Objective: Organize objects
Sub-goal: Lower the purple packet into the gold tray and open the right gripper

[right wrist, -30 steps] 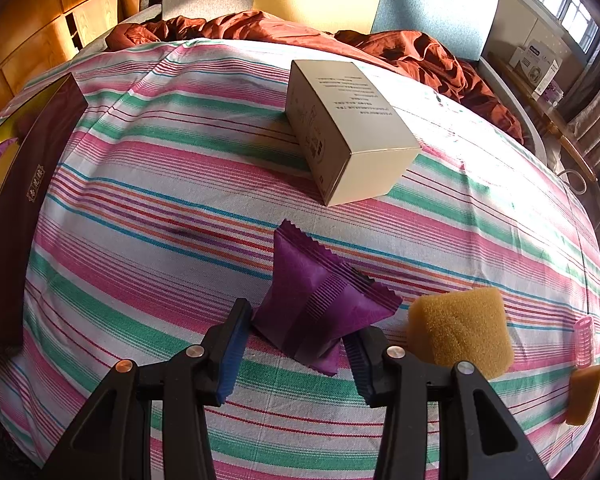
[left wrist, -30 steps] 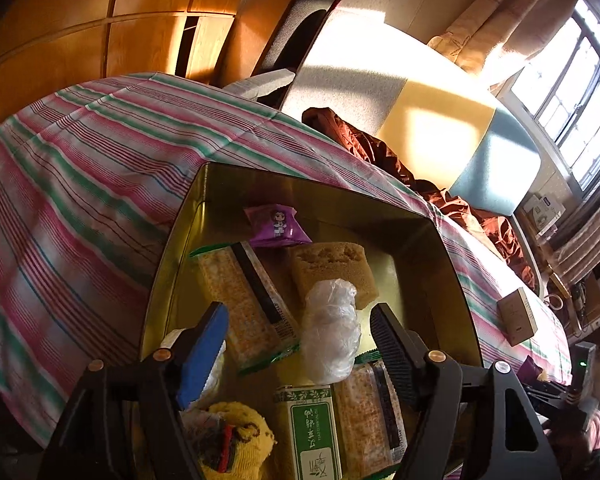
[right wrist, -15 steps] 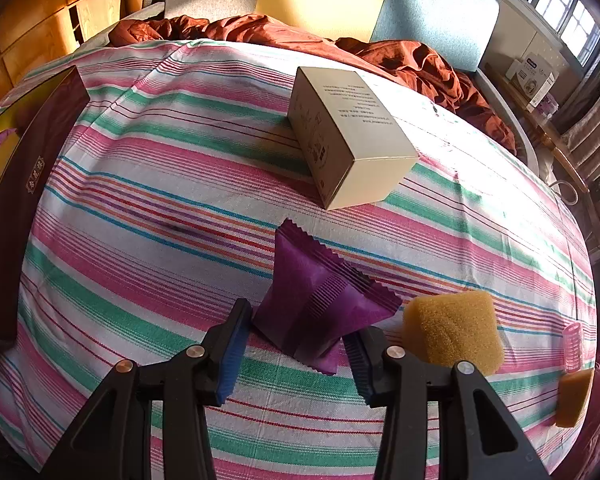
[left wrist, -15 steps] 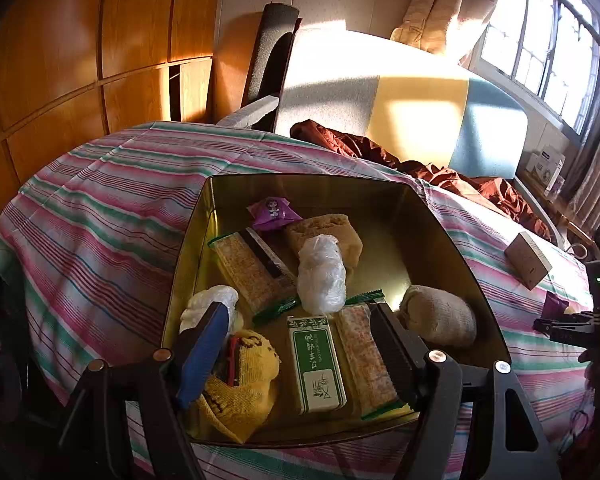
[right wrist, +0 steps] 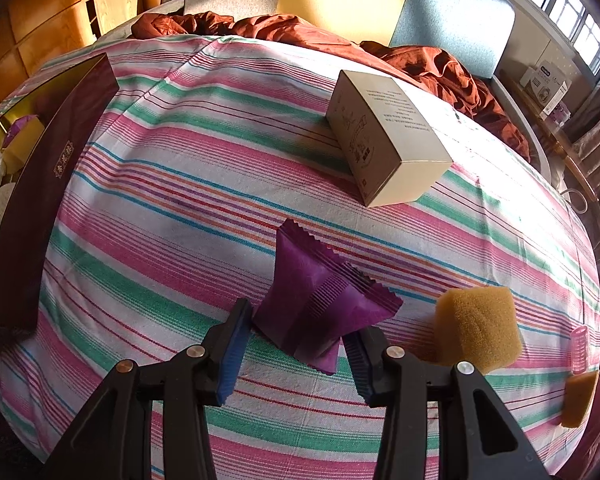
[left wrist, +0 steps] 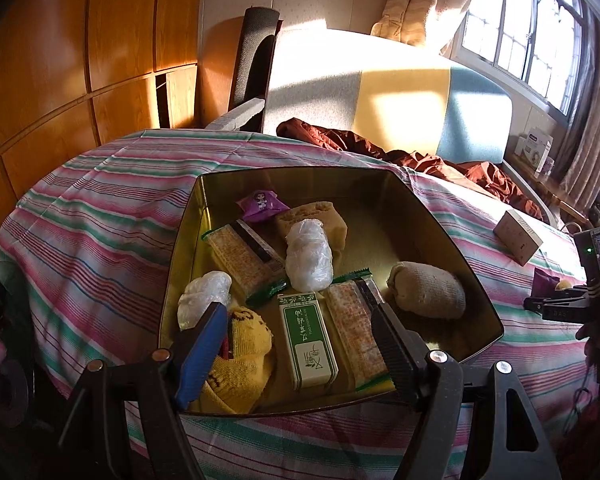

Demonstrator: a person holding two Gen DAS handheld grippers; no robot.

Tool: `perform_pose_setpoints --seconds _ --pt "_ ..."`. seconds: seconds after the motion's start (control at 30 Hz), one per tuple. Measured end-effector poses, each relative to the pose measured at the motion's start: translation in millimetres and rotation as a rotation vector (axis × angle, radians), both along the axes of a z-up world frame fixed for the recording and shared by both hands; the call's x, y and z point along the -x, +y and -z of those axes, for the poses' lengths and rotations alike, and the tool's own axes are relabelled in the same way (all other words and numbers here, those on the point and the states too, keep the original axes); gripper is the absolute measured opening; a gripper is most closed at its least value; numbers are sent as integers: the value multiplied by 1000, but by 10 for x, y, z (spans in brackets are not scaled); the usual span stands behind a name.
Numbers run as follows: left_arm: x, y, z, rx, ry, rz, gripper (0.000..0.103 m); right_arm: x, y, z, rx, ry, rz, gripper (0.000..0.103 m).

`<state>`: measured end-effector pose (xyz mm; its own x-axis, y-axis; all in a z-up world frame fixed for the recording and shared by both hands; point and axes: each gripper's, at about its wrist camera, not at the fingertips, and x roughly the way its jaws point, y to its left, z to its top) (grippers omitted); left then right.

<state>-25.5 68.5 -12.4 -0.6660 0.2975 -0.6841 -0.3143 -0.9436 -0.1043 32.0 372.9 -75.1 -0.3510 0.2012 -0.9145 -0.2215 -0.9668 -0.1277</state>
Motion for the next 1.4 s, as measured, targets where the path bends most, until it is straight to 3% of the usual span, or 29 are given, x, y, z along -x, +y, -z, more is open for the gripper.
perform_pose_setpoints --seconds 0.27,0.5,0.67,1.03,1.27,1.4 --pt "-26 -124 -84 -30 25 -11 76 64 -337 -209 143 75 -18 45" --pt "-37 -310 -71 -58 22 -37 76 239 -891 -667 159 215 -91 45" --pt "-14 -469 -51 -80 13 -67 76 454 -1404 -889 176 272 -208 45" --pt "7 -672 8 -99 -7 -112 76 1079 -2103 -647 215 212 -333 45" --pt "44 -729 54 -101 -28 -125 76 1310 -2191 -332 242 133 -319 51" --pt "50 -722 81 -100 -35 -126 76 1265 -2144 -311 253 137 -305 55"
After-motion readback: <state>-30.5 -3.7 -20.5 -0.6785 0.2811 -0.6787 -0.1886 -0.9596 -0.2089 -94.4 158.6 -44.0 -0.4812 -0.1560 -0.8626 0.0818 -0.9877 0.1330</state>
